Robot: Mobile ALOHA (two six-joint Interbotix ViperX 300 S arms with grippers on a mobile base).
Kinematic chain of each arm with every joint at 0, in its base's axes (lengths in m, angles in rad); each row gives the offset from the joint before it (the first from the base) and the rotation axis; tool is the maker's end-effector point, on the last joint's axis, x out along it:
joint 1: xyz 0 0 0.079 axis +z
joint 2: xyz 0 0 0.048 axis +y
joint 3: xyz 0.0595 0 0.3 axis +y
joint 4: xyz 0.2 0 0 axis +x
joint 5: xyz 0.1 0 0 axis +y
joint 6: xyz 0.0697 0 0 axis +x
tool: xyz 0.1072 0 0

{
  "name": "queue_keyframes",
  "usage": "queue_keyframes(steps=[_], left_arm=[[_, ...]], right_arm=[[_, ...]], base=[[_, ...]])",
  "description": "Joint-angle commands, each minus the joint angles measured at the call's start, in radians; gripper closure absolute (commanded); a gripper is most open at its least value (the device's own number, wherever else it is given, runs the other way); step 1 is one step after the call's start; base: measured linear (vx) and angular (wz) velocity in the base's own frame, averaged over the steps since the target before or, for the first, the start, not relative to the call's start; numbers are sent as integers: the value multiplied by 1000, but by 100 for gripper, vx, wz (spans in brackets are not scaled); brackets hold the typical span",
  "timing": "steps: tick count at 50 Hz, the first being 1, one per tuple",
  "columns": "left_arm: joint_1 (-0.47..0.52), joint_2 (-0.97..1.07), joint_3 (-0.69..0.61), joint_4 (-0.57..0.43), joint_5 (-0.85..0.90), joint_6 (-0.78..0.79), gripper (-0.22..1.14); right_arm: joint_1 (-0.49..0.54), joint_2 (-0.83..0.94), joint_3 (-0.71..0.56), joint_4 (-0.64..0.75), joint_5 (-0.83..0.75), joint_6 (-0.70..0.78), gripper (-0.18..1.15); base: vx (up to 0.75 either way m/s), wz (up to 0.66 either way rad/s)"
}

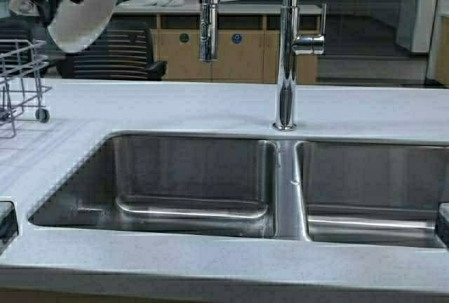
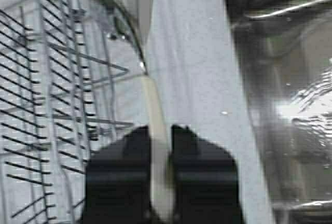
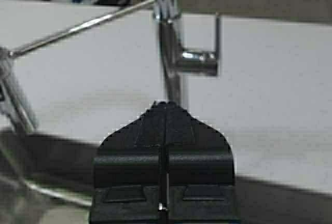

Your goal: Wash the pan

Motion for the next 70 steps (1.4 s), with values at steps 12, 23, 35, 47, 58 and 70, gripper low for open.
queue_keyframes(steps=[12, 23, 35, 47, 58, 70], left_arm=[[265, -48, -121, -5, -31, 144, 89], [391, 2, -124, -12, -48, 150, 89], [456, 89, -87, -11, -48, 155, 89], [471, 207, -48, -11, -46, 161, 89], [506, 273, -52, 6, -41, 164, 89], [523, 298, -55, 9, -41, 164, 88]], right_arm=[[2, -9, -29, 3, -11, 0, 92], [2, -9, -31, 3, -11, 5, 92], [2, -8, -32, 2, -12, 6, 92], [2, -2, -32, 3, -12, 6, 92], [2, 3, -29, 3, -12, 6, 92], [2, 17, -29, 3, -12, 6, 92]], base=[[0, 1], [0, 2], [0, 2], [0, 1], [1, 2], [1, 1]])
